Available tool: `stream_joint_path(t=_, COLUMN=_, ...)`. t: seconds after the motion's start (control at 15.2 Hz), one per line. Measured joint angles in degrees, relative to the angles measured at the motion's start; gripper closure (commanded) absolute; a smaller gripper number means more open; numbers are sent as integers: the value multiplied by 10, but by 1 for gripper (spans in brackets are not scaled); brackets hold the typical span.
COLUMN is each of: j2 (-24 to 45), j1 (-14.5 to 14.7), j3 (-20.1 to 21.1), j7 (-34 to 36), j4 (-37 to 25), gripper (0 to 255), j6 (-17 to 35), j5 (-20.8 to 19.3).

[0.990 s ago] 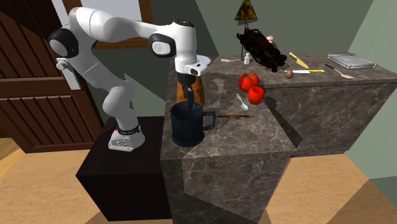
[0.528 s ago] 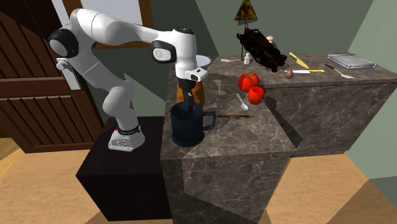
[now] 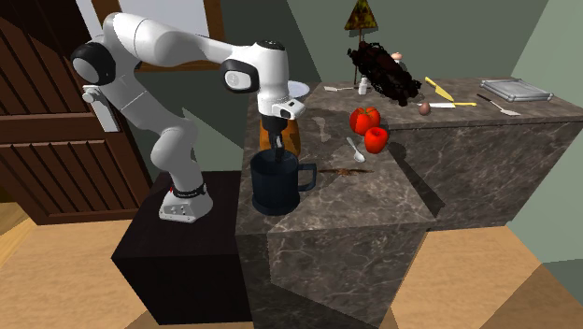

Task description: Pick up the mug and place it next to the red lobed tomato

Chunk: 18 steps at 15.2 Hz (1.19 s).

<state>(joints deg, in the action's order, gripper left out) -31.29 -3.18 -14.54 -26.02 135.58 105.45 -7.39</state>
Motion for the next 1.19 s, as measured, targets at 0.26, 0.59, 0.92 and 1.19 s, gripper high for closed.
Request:
stream_joint_path(t=0.26, j2=0, j1=0, j3=0, j7=0, j4=0, gripper=255, j6=0, j5=0)
stream_joint_path(t=0.59, j2=0, j1=0, j3=1, j7=0, j4=-14, gripper=255, j6=-15, j5=1)
stream_joint_path(t=0.92, j2=0, j1=1, j3=4, j7=-2, j4=-52, gripper=255, j6=-53, j5=3)
stream_joint_path(t=1.19, j2=3, j1=3, j3=7, j7=-2, j4=-86, gripper=255, j6=-84, j5=6)
